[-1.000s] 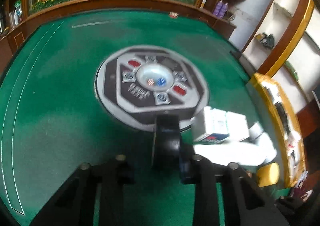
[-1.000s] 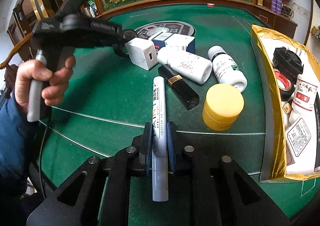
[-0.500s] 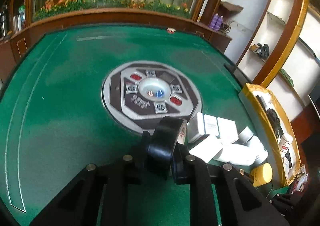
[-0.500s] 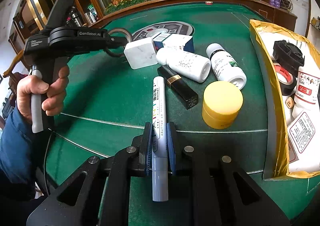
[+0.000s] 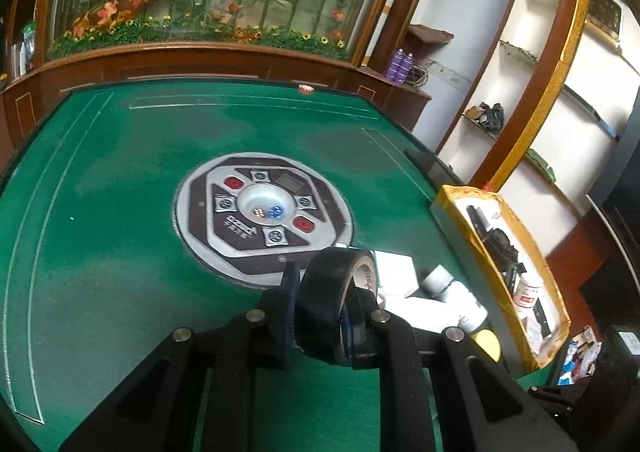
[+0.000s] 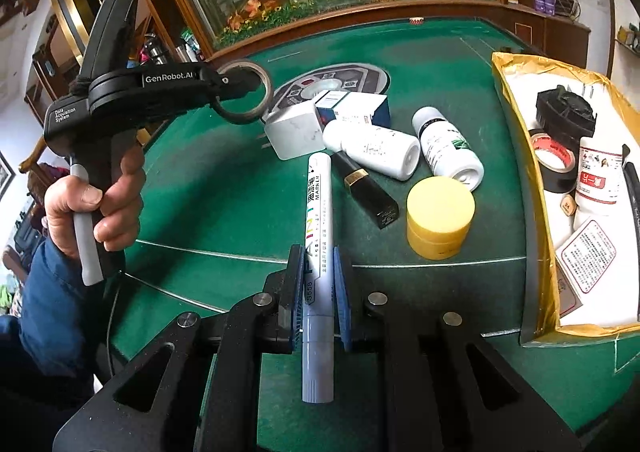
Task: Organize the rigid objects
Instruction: 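Grasp the small black tape roll with the left tool, then carry the black tape roll and the PAINT marker toward the tray with both tools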
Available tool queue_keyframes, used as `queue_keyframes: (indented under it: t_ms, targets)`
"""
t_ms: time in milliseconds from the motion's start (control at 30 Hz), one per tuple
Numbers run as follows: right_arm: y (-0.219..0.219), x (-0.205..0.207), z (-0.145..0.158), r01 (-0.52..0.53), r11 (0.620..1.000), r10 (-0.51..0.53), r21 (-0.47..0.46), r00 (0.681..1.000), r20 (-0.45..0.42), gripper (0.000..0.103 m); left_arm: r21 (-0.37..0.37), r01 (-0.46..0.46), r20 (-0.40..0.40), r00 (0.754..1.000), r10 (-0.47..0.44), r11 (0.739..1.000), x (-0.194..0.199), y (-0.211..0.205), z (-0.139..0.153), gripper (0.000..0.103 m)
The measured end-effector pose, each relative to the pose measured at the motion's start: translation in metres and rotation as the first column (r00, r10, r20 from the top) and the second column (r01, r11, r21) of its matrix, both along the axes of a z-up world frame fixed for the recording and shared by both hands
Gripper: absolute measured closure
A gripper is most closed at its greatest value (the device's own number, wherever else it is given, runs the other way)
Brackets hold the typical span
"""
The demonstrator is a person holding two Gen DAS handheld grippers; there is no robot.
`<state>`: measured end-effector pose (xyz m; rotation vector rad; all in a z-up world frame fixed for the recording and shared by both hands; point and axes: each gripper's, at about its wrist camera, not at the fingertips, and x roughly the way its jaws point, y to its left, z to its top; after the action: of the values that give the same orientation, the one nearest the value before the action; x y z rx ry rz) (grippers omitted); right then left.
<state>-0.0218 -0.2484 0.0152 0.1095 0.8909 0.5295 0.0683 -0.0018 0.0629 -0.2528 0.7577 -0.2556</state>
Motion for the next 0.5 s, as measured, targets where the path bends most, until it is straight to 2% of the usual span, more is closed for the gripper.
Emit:
queue_keyframes:
  t_ms: [500]
  targets:
    - [-0.01,-0.004,0.01,0.037,0.999,-0.037,0.033,0.999,0.023,0.089,-0.006,0.054,0.035,0.998,-0.054,0.999,-0.012,-0.021,0.009,0.085]
